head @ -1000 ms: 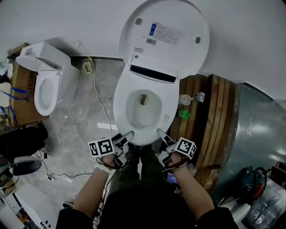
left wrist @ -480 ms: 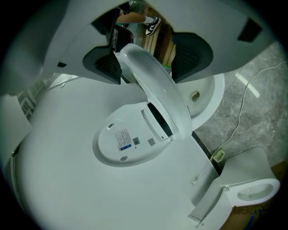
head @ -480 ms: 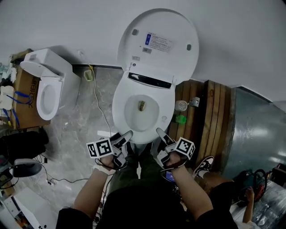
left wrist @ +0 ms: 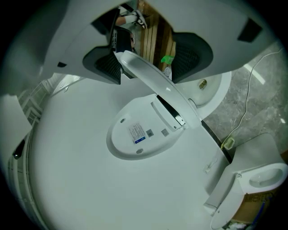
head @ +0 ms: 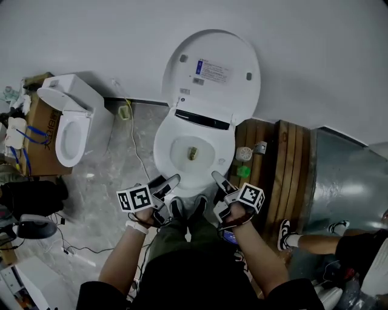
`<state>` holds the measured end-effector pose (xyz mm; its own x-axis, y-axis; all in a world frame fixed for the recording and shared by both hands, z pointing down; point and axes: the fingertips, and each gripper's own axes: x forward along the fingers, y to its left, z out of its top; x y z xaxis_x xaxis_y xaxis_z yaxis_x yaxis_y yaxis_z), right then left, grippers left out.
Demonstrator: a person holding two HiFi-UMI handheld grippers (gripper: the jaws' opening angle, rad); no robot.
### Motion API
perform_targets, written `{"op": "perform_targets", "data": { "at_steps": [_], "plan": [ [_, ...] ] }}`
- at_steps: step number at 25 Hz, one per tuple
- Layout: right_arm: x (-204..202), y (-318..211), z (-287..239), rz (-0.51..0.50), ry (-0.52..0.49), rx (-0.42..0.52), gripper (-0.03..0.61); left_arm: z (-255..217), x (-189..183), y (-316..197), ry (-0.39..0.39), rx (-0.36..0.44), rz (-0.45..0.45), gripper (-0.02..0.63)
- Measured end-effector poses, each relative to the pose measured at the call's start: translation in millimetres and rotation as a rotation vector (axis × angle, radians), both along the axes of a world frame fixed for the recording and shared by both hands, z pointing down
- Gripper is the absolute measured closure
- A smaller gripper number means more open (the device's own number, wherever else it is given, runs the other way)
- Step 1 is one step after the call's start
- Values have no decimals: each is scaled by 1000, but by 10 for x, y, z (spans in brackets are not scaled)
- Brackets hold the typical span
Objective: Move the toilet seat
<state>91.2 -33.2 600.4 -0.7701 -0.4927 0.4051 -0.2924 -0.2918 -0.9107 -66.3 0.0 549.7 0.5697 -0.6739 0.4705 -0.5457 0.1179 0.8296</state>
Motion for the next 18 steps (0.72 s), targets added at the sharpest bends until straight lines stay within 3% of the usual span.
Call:
{"op": "perform_targets", "data": {
  "at_steps": [8,12,14,18],
  "plan": [
    [27,-154,-186,5,-26,-13,264,-204,61,-52,-173,82,71,279],
    [58,-191,-291,-1,-30,-9,264,-447,13,-59,-248,152,58,279],
    [80,-232,-326,-4,-33,-4,264,-549,-18,-109,-330,192,67,279],
    [111,-336,-406,-1,-44,12,264,-609,1,-145,-566,250,187,279]
  ]
}}
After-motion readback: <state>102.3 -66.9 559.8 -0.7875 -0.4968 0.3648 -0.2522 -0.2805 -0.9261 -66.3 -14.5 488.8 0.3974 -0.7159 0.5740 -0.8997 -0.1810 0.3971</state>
